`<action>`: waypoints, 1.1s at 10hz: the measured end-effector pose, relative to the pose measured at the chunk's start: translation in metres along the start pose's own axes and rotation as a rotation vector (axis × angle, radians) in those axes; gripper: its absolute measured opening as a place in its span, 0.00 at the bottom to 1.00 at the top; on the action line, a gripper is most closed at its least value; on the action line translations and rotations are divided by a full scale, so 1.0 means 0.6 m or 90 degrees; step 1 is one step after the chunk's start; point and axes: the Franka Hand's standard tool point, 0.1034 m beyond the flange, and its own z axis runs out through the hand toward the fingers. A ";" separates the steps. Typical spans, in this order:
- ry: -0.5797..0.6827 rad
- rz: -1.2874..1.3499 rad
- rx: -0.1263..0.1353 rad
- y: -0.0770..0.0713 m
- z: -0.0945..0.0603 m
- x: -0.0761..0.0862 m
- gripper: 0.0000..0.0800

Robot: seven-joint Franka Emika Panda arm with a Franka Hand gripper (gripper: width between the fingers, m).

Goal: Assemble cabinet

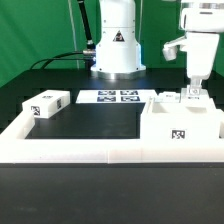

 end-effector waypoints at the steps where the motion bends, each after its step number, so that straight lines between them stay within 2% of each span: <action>1: -0.004 0.002 0.001 0.011 -0.001 0.002 0.09; 4: -0.001 0.003 -0.006 0.041 -0.001 0.002 0.09; 5: 0.001 -0.024 -0.009 0.058 -0.001 -0.003 0.09; 6: -0.005 -0.058 -0.004 0.061 -0.002 -0.007 0.09; 11: -0.004 -0.048 -0.004 0.061 -0.001 -0.005 0.09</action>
Offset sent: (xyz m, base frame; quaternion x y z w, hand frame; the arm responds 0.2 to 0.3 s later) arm 0.0319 -0.0047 -0.0132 -0.0114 0.0137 0.0025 0.9998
